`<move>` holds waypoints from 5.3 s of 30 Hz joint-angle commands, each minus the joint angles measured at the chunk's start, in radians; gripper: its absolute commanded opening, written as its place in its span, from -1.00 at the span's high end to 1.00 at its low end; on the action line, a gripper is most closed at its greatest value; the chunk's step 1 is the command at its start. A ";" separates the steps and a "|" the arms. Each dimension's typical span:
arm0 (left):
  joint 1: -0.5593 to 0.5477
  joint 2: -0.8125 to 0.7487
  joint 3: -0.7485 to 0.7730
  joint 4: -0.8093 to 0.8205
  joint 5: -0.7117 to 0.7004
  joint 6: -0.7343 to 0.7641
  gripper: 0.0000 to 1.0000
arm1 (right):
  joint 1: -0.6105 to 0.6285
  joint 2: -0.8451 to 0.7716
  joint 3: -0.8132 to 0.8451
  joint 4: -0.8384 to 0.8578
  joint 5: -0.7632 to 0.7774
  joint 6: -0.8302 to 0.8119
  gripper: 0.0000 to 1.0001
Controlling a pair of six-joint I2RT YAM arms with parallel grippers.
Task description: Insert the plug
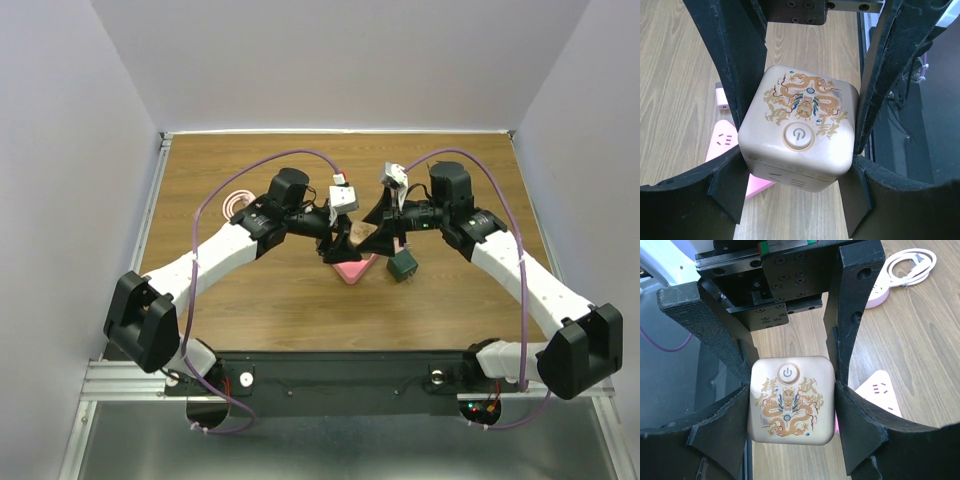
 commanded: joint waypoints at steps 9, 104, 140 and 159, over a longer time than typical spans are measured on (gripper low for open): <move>0.009 -0.079 -0.028 0.165 -0.065 -0.062 -0.91 | -0.008 -0.012 0.079 -0.005 0.349 0.006 0.99; 0.590 0.385 -0.111 0.151 -1.022 -0.702 1.00 | -0.033 -0.002 0.025 0.136 0.350 0.075 0.99; 0.236 0.446 0.099 0.207 -0.731 -0.551 -0.21 | 0.087 0.176 -0.002 0.309 0.264 0.071 0.99; 0.351 0.273 -0.056 0.153 -0.795 -0.616 -0.44 | 0.174 0.485 0.157 0.341 0.283 -0.014 0.99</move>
